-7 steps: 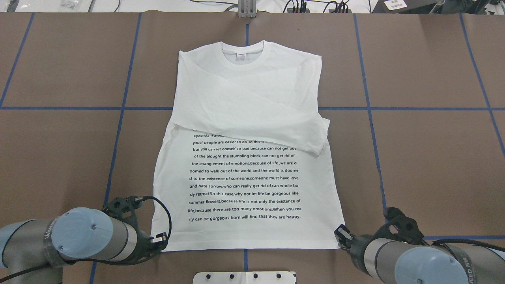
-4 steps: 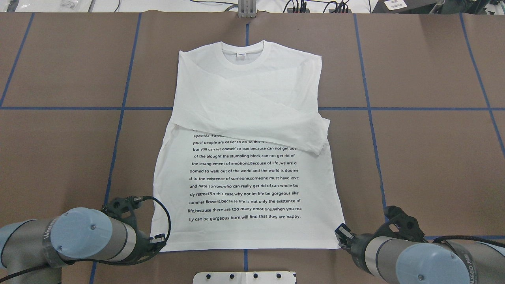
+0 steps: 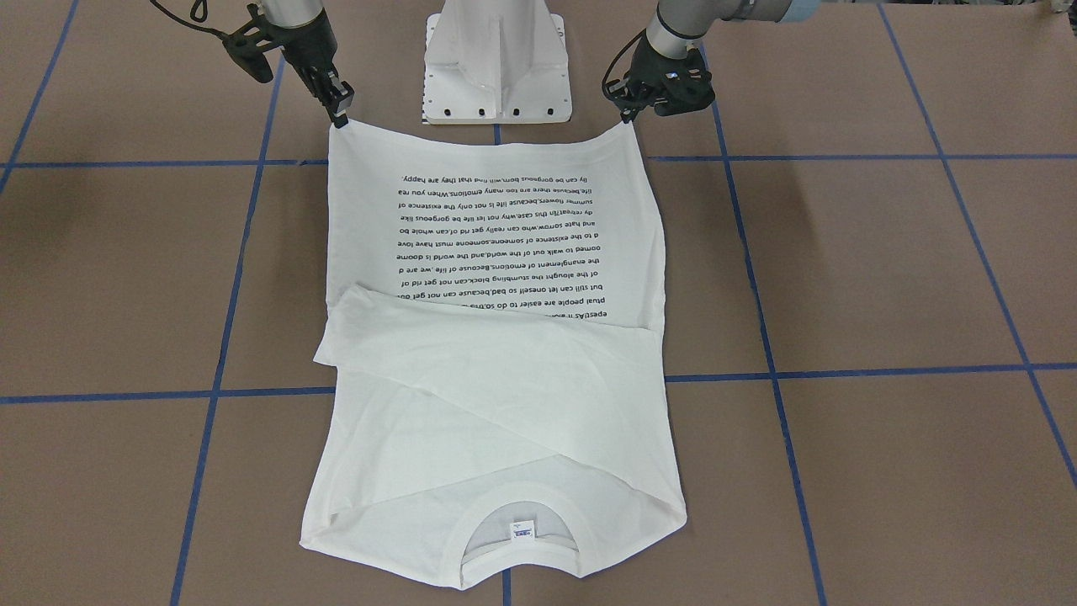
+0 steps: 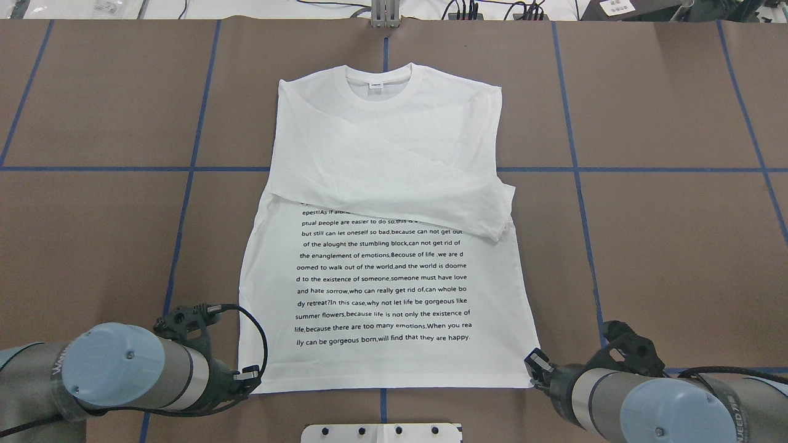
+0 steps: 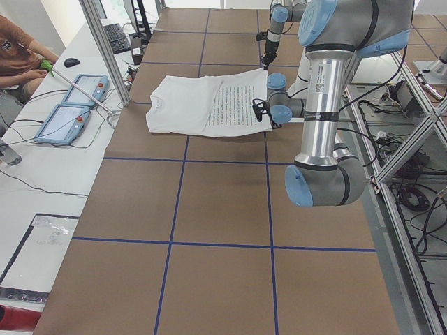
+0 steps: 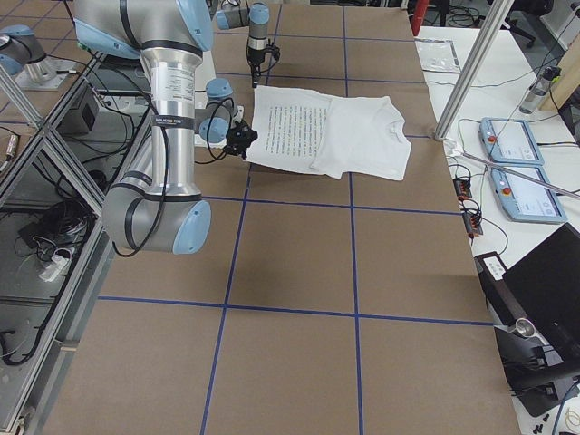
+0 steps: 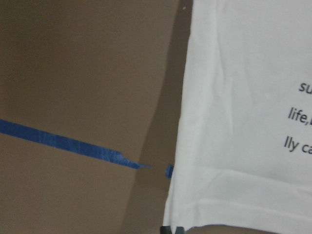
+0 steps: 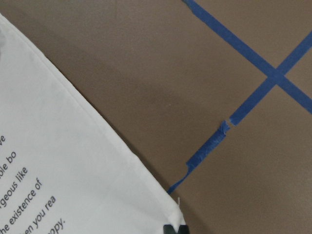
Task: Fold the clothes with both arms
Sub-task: 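Grasp the hem corners nearest the robot with both grippers, then lift the hem and fold it toward the collar with both grippers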
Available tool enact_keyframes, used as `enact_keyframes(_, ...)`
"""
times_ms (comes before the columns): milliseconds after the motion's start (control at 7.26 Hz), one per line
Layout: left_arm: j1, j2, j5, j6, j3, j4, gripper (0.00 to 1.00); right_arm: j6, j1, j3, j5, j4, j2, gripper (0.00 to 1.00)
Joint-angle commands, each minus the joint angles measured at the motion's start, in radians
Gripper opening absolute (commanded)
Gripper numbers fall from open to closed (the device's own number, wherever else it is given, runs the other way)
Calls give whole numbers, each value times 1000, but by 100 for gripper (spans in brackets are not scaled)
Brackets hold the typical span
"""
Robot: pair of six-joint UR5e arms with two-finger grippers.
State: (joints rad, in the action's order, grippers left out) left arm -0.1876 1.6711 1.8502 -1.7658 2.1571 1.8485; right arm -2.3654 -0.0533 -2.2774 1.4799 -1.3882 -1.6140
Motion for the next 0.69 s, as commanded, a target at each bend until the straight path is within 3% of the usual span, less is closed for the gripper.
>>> enact_keyframes(0, 33, -1, 40, -40, 96, 0, 0, 0, 36, -10, -1, 0, -20, 0)
enact_keyframes(275, 25, -1, 67, -64, 145, 0, 0, -2, 35, -132, -3, -2, -85, 0)
enact_keyframes(413, 14, -2, 66, -64, 186, 0, 0, 2, -30, -164, 5, -35, -75, 0)
enact_keyframes(551, -36, 4, 64, -46, 191, 1, 0, 49, -101, -160, 72, -82, -54, 0)
